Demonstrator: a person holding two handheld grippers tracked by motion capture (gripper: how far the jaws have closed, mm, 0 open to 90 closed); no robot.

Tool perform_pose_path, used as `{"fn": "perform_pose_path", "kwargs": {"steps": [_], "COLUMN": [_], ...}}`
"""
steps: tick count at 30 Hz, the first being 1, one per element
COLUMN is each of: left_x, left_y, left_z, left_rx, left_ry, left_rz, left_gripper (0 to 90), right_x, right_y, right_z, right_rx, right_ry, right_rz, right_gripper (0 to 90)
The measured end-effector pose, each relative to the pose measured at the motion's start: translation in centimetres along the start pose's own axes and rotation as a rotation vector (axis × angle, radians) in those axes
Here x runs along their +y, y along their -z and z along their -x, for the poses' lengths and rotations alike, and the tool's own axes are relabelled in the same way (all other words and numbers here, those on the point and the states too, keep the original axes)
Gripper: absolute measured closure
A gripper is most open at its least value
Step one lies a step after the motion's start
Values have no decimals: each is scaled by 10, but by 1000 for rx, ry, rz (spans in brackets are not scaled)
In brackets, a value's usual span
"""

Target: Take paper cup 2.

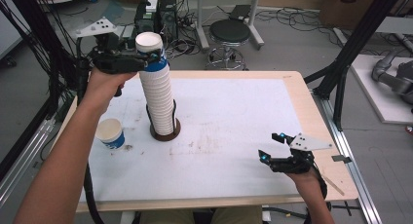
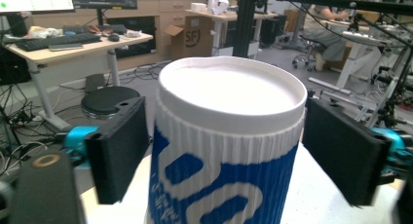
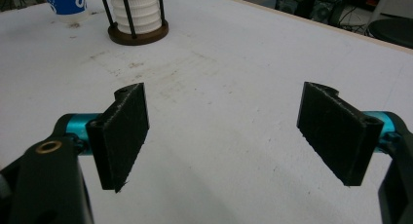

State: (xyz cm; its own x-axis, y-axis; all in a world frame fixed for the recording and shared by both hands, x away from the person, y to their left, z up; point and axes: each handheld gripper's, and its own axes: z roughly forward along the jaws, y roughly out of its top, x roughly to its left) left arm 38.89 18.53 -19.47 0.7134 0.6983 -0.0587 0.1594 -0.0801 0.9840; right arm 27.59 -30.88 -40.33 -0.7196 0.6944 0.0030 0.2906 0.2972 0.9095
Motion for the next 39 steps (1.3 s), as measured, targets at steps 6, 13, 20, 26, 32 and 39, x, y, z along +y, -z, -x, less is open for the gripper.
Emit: {"fn": "perform_pose_path", "kwargs": {"steps": [6,13,20,26,32,39], "left_x": [0,2,17,32,42,52], "left_y": [-1,1,6,10,17,30], "left_z": [-3,-3,0,4,7,8], "left_rx": [0,-6,-9,-3,-3,6], "left_ry": [-10,-11,-17,-27,-30,-27], "left_rz": [2,23,58,82,116,157], "left_gripper": [266,272,276,279,281,283], "right_x": [-1,0,0,0,0,-1], "right_y": [1,1,0,1,1,0], "right_z": [0,0,0,-1,0,-1], "right_rx": [0,2,4,6,6,10], "right_ry": [-6,-7,-5,-6,-6,-8], "right_rz": [-1,-4,-2,-4,-3,-9], "right_gripper": [195,196,197,197,197,197]}}
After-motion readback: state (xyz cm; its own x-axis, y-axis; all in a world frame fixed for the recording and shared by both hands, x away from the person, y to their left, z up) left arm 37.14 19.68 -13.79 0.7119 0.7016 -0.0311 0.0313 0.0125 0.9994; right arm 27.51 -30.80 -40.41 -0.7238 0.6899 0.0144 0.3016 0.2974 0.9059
